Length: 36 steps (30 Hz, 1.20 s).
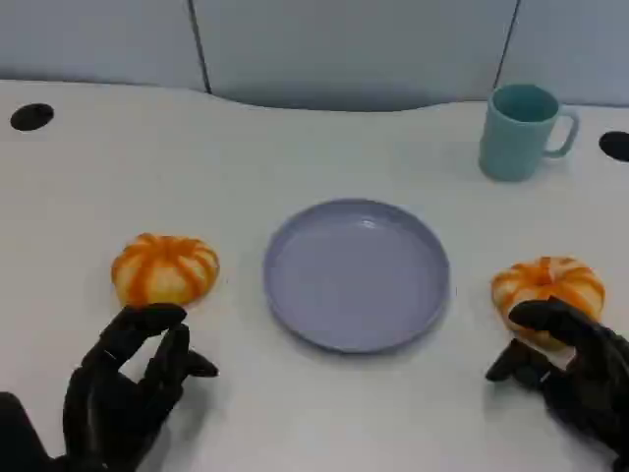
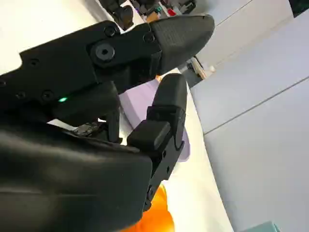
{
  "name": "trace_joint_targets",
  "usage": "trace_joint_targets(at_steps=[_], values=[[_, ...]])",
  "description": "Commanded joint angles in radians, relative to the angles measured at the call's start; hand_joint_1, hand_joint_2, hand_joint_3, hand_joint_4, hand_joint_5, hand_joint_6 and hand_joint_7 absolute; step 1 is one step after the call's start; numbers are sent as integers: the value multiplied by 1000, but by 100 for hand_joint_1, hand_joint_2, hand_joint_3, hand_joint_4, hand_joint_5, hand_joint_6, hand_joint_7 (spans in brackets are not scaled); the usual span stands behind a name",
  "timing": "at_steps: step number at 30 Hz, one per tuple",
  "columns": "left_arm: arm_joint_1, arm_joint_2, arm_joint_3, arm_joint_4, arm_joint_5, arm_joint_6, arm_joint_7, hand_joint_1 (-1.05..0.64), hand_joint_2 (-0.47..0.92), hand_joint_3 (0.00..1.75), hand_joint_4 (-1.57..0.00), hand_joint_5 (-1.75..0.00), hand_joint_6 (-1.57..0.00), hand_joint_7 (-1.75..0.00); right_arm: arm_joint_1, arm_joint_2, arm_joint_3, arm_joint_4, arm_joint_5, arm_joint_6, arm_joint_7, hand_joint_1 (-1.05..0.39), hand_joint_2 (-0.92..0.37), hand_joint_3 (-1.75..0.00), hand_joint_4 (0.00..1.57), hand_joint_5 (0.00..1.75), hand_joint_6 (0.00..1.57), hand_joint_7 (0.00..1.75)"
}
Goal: Grasp the bread from the table and place it into the plate.
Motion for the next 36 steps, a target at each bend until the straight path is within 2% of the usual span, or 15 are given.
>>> trace_joint_targets(at_steps=[1, 18, 32, 36], values=[[-5, 17, 10, 5, -7, -5, -3, -32, 71, 56, -64, -160, -63, -118, 21, -3, 5, 16, -16, 3, -25, -44, -92, -9, 71, 129, 81, 76], [-3, 15, 10, -7, -12, 13, 7, -31, 69, 59, -64, -160, -64, -116, 22, -4, 5, 14, -13, 11, -30, -44, -92, -9, 70, 128, 79, 77], [-5, 24, 7, 6, 0, -28, -22, -33, 69, 58, -64, -161, -63, -116, 22, -3, 4, 21, -15, 4, -29, -43, -92, -9, 70, 128, 79, 76], [-9, 34, 5, 14, 2, -37, -35, -34, 75, 46, -65, -155, -64, -111, 21, -4, 5, 26, -18, -1, -30, -44, -92, -9, 69, 128, 79, 76]])
